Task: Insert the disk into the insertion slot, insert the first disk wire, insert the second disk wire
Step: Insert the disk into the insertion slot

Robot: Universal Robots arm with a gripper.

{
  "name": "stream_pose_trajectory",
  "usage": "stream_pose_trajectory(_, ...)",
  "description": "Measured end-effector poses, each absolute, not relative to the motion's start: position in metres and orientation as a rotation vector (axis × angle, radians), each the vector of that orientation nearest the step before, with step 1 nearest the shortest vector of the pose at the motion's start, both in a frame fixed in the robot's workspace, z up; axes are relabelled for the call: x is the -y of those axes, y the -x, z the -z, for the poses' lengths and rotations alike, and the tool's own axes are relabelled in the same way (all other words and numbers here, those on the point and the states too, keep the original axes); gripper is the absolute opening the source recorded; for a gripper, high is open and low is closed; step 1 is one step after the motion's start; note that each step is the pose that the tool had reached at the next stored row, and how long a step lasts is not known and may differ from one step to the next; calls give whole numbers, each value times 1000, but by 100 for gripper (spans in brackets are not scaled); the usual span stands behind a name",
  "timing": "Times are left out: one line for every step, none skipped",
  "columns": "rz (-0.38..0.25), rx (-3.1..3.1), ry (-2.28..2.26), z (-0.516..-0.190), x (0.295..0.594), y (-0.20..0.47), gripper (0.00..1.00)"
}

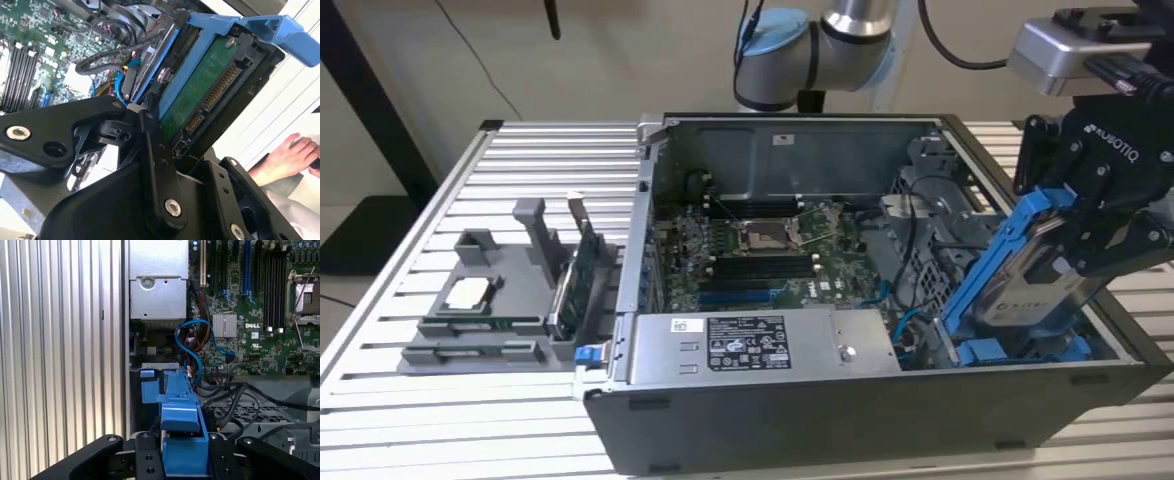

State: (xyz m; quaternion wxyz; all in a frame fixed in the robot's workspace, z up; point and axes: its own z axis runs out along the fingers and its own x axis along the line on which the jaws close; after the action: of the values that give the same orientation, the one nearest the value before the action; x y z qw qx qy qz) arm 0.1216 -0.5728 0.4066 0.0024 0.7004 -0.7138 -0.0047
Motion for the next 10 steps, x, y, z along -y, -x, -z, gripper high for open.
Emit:
stream_pose_trajectory(15,2239,-2197,-406,573,-122,33)
stream_pose_trajectory(15,2239,-2197,-404,573,-122,33)
stream_pose_trajectory(15,2239,-2197,-403,573,-122,33)
stream_pose_trajectory(15,2239,-2197,-401,573,-122,33)
stream_pose_trajectory(15,2239,-2197,-400,573,-122,33)
stream_pose_trajectory(15,2239,-2197,-398,573,-122,33)
stream_pose_trajectory(15,2239,-2197,-396,573,-122,33)
stream_pose_trajectory(15,2239,-2197,-394,573,-122,33)
stream_pose_trajectory(15,2239,-2197,-392,573,-122,33)
stream_pose_trajectory(15,2239,-2197,-391,573,-122,33)
